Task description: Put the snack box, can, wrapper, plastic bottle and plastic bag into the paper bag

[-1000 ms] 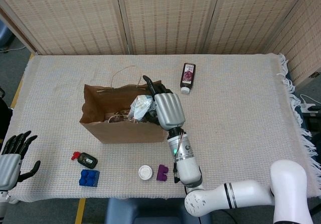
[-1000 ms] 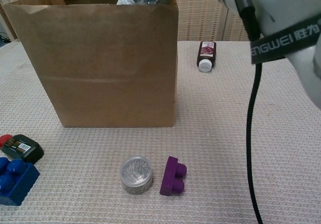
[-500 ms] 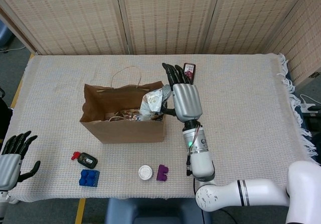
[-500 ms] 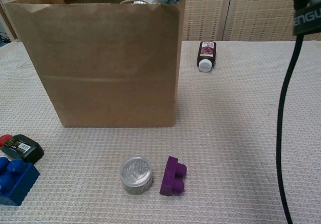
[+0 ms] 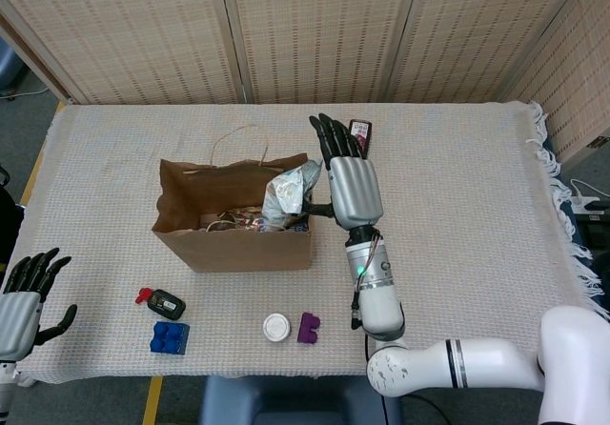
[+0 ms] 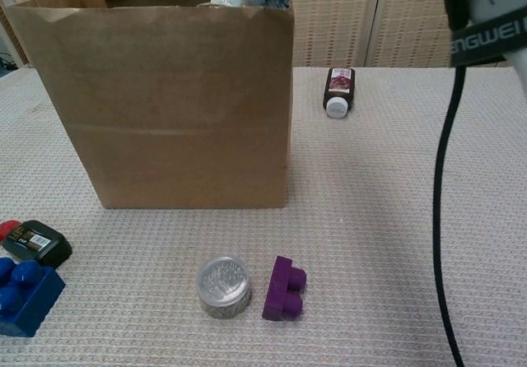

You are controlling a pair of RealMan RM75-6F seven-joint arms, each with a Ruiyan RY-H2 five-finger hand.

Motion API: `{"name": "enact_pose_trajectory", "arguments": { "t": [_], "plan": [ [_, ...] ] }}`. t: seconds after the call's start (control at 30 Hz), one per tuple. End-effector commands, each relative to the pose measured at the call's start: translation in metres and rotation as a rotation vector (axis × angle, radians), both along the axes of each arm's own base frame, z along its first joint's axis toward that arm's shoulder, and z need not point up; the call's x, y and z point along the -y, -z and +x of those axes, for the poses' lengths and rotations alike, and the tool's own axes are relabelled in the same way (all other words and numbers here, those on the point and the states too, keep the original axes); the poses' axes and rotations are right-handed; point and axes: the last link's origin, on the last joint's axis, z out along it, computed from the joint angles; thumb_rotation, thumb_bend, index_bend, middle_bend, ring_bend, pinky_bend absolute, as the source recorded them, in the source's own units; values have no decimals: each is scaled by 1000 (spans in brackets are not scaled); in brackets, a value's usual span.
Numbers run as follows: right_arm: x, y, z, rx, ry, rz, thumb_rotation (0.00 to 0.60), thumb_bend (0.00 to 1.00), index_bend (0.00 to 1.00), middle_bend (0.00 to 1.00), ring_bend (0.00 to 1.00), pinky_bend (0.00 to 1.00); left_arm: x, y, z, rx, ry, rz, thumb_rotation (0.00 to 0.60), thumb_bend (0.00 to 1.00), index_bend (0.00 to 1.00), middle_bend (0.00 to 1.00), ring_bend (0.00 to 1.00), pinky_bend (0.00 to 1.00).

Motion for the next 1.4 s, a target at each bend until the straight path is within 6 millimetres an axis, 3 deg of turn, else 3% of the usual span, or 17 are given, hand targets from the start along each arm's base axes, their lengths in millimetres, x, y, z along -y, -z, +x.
{"name": "enact_pose_trajectory", "arguments": {
  "t": [0.03,0.13,0.3,0.47,0.63,0.9,1.07,1.4],
  "plan": [
    [3,10,18,45,12,-5,600,26,0,13,0,117,0,0,0,2,0,0,600,367,117,0,0,0],
    [3,20,28,45,28,9,600,27,0,13,0,117,0,-1,-1,7,0,-2,600,368,117,0,0,0],
    [1,34,24,-84,96,72,600,27,0,13,0,105,1,-1,-2,15,0,-5,600,367,117,0,0,0],
    [-1,27,29,-48,102,80,600,27,0,13,0,94,1,-1,-2,13,2,-6,600,367,117,0,0,0],
    [-2,12,41,106,30,8,600,26,0,13,0,95,1,-1,-1,11,0,-4,600,367,117,0,0,0],
    [-3,7,43,216,-23,-63,600,27,0,13,0,95,1,-1,-1,10,1,-3,600,367,118,0,0,0],
    [-1,20,34,50,62,13,600,40,0,13,0,86,1,-1,-1,11,1,-4,600,369,117,0,0,0],
    [-3,28,27,-85,168,125,600,44,0,13,0,59,1,-1,-2,13,2,-5,600,367,117,0,0,0]
  ]
}}
